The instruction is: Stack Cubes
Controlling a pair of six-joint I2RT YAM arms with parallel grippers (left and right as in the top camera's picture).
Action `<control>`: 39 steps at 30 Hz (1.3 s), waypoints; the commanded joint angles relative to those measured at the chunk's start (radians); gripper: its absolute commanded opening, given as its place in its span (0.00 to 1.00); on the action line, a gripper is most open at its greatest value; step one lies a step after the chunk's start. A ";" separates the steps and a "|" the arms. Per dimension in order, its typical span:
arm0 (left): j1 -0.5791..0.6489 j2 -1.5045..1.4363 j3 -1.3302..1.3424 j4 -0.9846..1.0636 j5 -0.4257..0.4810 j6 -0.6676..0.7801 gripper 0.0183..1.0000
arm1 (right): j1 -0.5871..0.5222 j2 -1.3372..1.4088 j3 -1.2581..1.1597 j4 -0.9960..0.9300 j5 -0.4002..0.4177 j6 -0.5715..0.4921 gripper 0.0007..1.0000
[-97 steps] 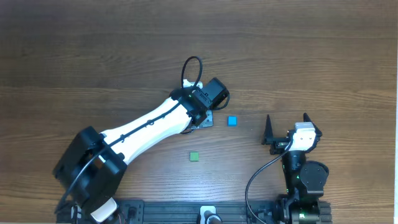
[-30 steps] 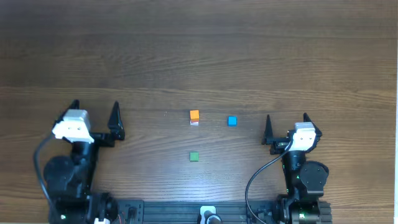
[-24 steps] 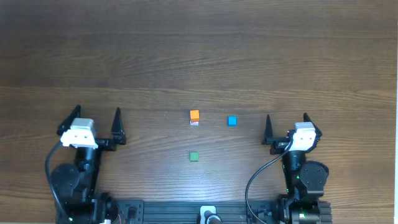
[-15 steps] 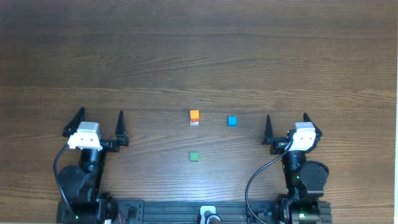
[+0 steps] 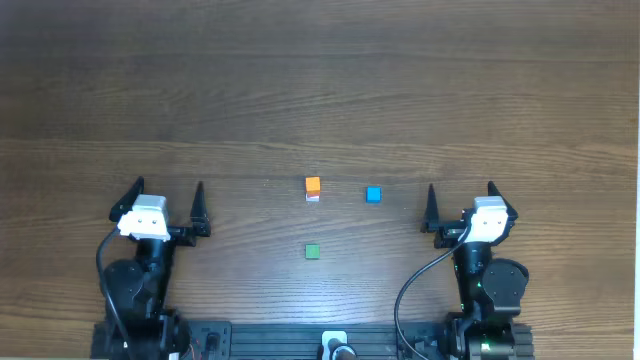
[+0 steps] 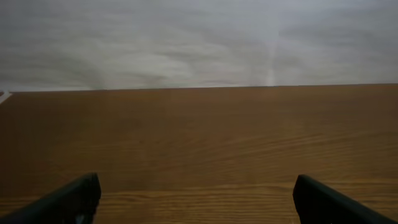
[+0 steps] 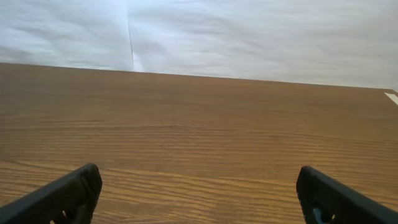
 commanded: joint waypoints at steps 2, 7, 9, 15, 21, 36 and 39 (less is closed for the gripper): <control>0.007 -0.010 -0.005 -0.001 0.009 0.018 1.00 | 0.006 -0.007 -0.009 0.002 0.003 0.003 0.99; 0.007 -0.009 -0.005 -0.001 0.009 0.018 1.00 | 0.006 -0.007 -0.009 0.002 0.003 0.003 0.99; 0.007 -0.008 -0.005 -0.001 0.009 0.018 1.00 | 0.006 -0.007 -0.009 0.002 0.003 0.003 0.99; 0.007 -0.007 -0.005 -0.001 0.009 0.018 1.00 | 0.006 -0.007 -0.009 0.003 0.003 0.003 0.99; 0.007 -0.007 -0.005 -0.001 0.009 0.018 1.00 | 0.006 -0.007 -0.009 0.003 0.003 0.003 0.99; 0.007 -0.007 -0.005 -0.001 0.010 0.018 1.00 | 0.006 -0.007 -0.009 0.156 -0.235 0.397 0.99; 0.007 -0.007 -0.005 -0.001 0.009 0.018 1.00 | 0.006 -0.006 -0.008 0.197 -0.352 0.464 0.99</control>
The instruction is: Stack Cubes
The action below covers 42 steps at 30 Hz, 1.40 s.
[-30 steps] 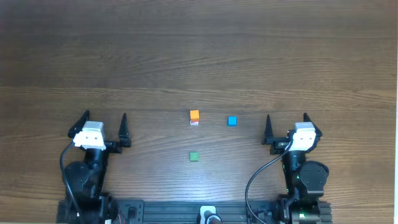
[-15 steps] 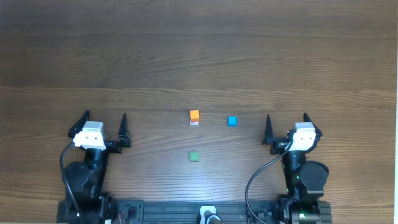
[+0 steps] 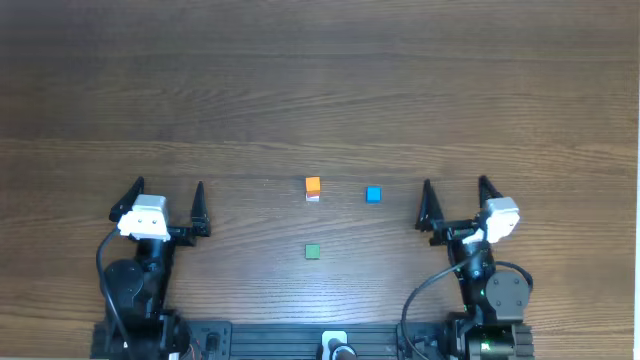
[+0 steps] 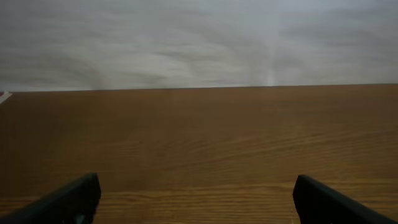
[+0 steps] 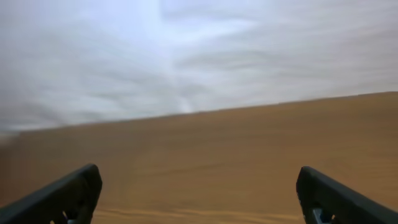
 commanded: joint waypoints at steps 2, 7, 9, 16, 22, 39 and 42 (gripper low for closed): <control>0.007 -0.007 -0.005 -0.001 0.010 0.018 1.00 | 0.006 0.008 0.008 0.046 -0.271 0.217 0.99; 0.007 -0.007 -0.005 -0.001 0.010 0.018 1.00 | 0.006 0.154 0.096 0.022 -0.393 0.219 0.99; 0.007 -0.007 -0.005 -0.001 0.010 0.018 1.00 | 0.006 0.268 0.166 -0.012 -0.445 0.203 0.99; 0.007 -0.007 -0.005 -0.001 0.010 0.018 1.00 | 0.049 0.631 0.470 -0.317 -0.557 0.077 0.99; 0.007 -0.007 -0.005 -0.001 0.010 0.018 1.00 | 0.250 0.824 0.687 -0.605 -0.415 0.078 0.99; 0.007 -0.007 -0.005 -0.001 0.010 0.018 1.00 | 0.830 1.226 0.811 -0.739 0.110 0.478 0.99; 0.007 -0.007 -0.005 -0.001 0.010 0.018 1.00 | 0.866 1.281 0.846 -0.758 0.139 0.507 0.99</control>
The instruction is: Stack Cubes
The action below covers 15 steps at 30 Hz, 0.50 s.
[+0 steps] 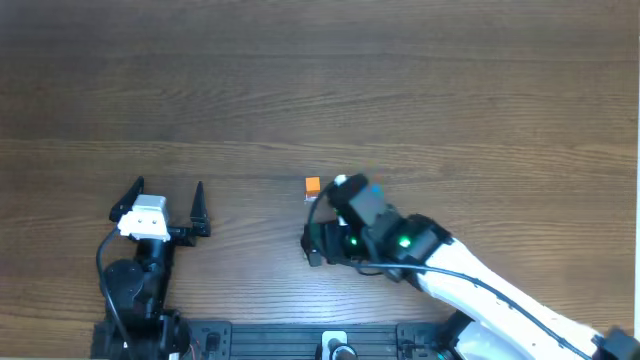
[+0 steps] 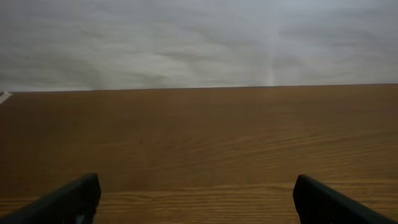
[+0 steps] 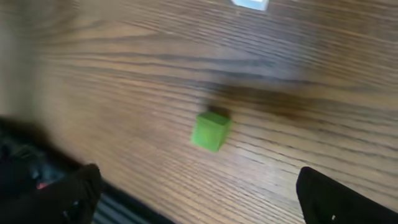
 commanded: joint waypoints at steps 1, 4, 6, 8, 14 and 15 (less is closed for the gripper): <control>0.007 -0.006 -0.005 -0.001 0.009 0.018 1.00 | 0.056 0.073 0.073 -0.016 0.117 0.081 0.99; 0.007 -0.006 -0.005 0.000 0.009 0.018 1.00 | 0.101 0.130 0.099 -0.021 0.147 0.123 0.99; 0.007 -0.006 -0.005 0.000 0.009 0.018 1.00 | 0.123 0.168 0.114 -0.030 0.151 0.151 0.99; 0.007 -0.006 -0.005 0.000 0.009 0.018 1.00 | 0.142 0.194 0.121 -0.030 0.155 0.171 0.99; 0.007 -0.006 -0.005 -0.001 0.009 0.018 1.00 | 0.191 0.269 0.138 -0.037 0.158 0.240 0.97; 0.007 -0.006 -0.005 0.000 0.010 0.018 1.00 | 0.192 0.281 0.142 -0.044 0.161 0.253 0.97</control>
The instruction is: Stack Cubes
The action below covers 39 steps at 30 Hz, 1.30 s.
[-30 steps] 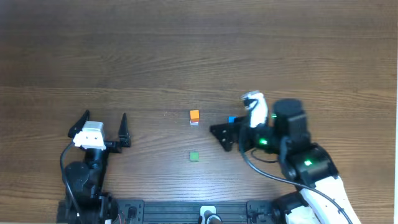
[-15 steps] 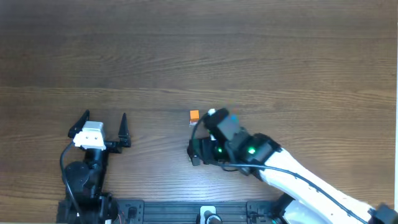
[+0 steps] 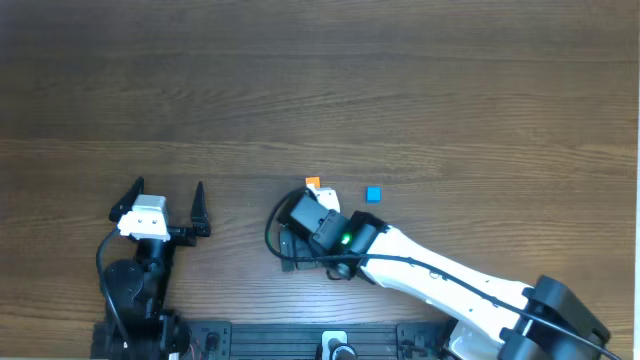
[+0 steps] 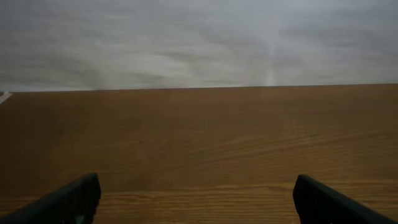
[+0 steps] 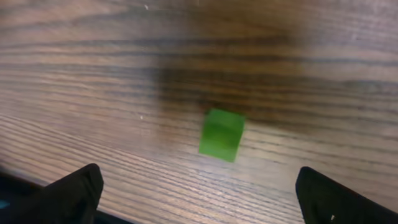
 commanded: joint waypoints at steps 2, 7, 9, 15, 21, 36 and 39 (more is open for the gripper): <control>0.007 -0.006 -0.005 -0.001 0.010 0.018 1.00 | 0.023 0.067 0.034 -0.022 0.042 0.103 0.96; 0.007 -0.006 -0.005 -0.001 0.009 0.018 1.00 | 0.034 0.114 0.034 -0.034 0.076 0.163 0.95; 0.007 -0.006 -0.005 0.000 0.009 0.018 1.00 | 0.041 0.129 0.038 -0.034 0.077 0.174 0.96; 0.007 -0.006 -0.005 0.000 0.010 0.018 1.00 | 0.061 0.167 0.053 -0.034 0.089 0.192 0.95; 0.007 -0.006 -0.005 0.000 0.010 0.018 1.00 | 0.064 0.199 0.053 -0.032 0.111 0.201 0.93; 0.007 -0.006 -0.005 0.000 0.009 0.018 1.00 | 0.098 0.214 0.053 -0.027 0.163 0.251 0.75; 0.007 -0.006 -0.005 -0.001 0.009 0.018 1.00 | 0.101 0.216 0.053 -0.027 0.165 0.251 0.72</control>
